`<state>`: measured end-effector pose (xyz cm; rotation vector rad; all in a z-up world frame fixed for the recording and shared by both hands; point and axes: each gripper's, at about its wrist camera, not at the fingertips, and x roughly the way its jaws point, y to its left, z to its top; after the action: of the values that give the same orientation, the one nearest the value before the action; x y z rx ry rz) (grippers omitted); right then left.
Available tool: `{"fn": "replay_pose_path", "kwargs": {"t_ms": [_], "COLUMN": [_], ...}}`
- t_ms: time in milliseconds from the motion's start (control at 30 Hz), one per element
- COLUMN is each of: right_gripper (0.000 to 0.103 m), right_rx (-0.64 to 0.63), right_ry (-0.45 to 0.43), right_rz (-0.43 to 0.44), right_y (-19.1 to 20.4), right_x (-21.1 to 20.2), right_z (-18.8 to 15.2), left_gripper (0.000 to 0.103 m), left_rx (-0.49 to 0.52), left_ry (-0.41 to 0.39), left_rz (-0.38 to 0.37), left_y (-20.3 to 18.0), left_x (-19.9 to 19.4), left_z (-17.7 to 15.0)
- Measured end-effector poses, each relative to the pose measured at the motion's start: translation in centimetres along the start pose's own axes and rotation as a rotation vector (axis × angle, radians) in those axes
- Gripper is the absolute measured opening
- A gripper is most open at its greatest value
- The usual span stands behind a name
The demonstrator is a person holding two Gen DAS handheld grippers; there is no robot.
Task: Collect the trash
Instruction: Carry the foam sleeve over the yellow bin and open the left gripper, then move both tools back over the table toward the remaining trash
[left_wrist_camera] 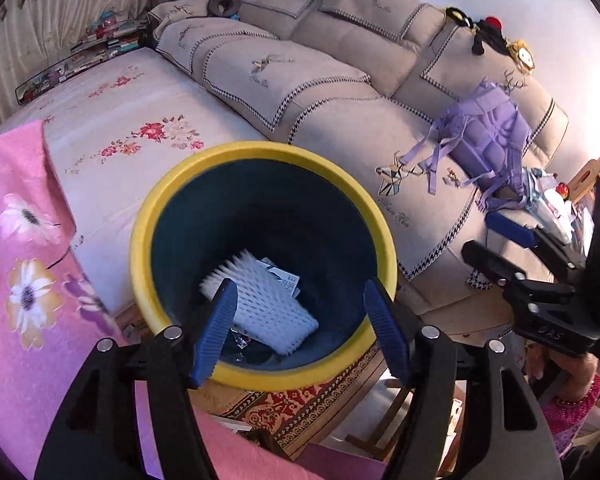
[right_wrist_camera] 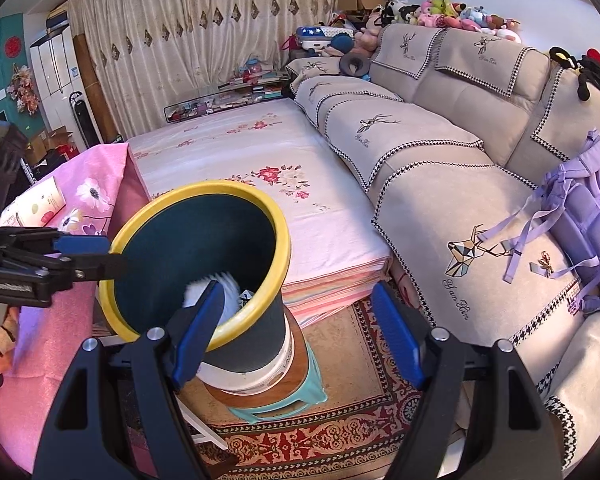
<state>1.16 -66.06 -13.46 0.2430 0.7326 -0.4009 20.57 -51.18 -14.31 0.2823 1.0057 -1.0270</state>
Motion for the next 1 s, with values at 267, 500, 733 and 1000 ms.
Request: {"fn": "replay_pose_path", "kwargs": {"t_ms": [267,500,733,1000], "right_gripper": [0.072,0.072,0.072,0.081], "right_rx": [-0.038,-0.147,-0.27,-0.366], "right_ry": [0.004,0.006,0.008,-0.015], "right_rz": [0.059,0.176,0.33,0.517], "right_y": [3.4,10.9,19.6,27.6], "right_x": [0.2,0.5,0.4,1.8], "right_z": [0.0,0.7,2.1,6.6], "left_gripper": [0.087,0.093,0.093,0.093], "left_rx": [-0.067,-0.231,-0.386,-0.445], "left_ry": [-0.21,-0.367,-0.447,-0.462], "left_rz": [0.081,0.241,0.399,0.427], "left_y": [1.6,5.8,10.0,12.8], "left_x": [-12.9,-23.9,-32.4,-34.2], "left_z": [-6.6,-15.6,-24.7,-28.0]}}
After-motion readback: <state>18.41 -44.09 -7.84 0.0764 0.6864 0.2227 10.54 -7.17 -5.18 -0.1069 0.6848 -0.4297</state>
